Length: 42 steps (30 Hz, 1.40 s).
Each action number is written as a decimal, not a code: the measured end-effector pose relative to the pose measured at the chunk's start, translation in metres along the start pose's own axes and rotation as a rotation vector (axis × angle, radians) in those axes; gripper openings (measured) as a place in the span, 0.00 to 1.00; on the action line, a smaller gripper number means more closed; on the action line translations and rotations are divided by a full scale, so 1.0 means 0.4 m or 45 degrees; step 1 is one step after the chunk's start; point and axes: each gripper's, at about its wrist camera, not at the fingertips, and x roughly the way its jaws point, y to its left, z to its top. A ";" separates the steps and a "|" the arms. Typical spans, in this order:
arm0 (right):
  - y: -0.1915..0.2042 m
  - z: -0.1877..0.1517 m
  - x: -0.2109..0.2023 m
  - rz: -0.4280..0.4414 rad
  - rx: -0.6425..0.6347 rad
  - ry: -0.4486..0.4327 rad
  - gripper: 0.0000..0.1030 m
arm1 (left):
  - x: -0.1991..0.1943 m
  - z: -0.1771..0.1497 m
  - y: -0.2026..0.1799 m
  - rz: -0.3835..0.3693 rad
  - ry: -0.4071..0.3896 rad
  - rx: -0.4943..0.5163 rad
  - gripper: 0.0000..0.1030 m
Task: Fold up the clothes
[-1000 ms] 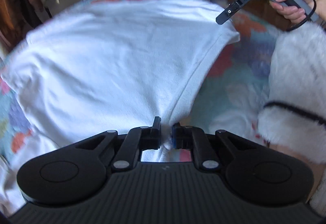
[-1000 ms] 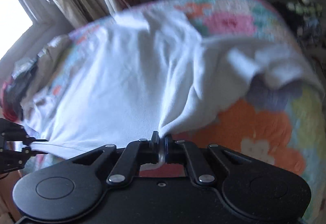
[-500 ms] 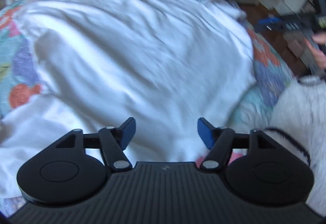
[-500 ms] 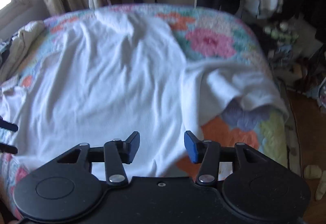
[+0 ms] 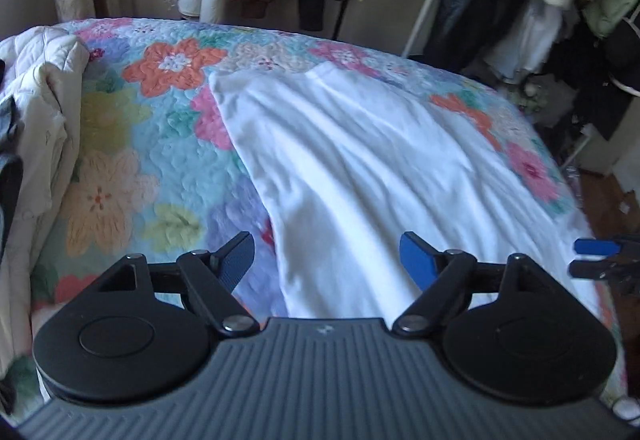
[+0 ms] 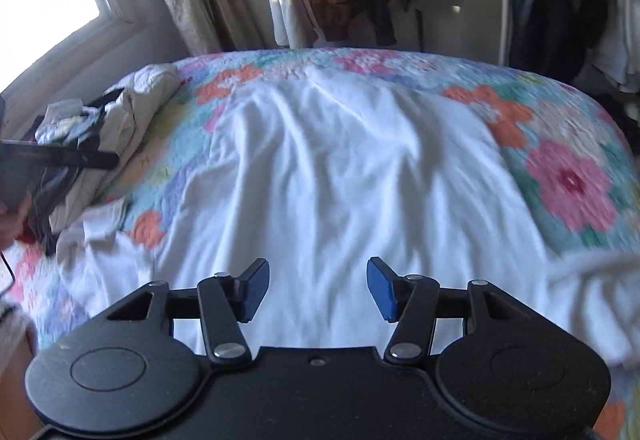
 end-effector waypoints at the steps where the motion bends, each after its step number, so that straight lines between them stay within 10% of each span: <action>1: -0.009 0.038 0.028 0.010 0.016 -0.014 0.58 | 0.038 0.024 0.001 0.054 -0.011 0.023 0.77; 4: -0.025 0.144 0.135 -0.039 0.024 -0.026 0.58 | 0.141 0.087 0.009 0.199 -0.103 0.065 0.77; 12: 0.007 0.324 0.412 -0.200 -0.122 -0.023 0.58 | 0.329 0.137 0.113 0.210 -0.007 -0.028 0.77; 23: 0.022 0.423 0.731 -0.582 -0.464 0.109 0.66 | 0.417 0.172 0.161 0.029 -0.092 -0.055 0.77; 24: 0.013 0.427 0.742 -0.578 -0.443 0.102 0.60 | 0.420 0.171 0.159 0.010 -0.097 -0.051 0.77; 26: -0.005 0.434 0.744 -0.511 -0.345 0.066 0.01 | 0.426 0.169 0.160 -0.023 -0.083 -0.054 0.77; 33: 0.096 0.327 0.604 -0.270 -0.233 -0.133 0.05 | 0.428 0.153 0.179 -0.049 -0.065 -0.070 0.77; 42: 0.129 0.237 0.509 0.085 -0.363 0.045 0.25 | 0.438 0.147 0.166 -0.032 -0.027 -0.052 0.77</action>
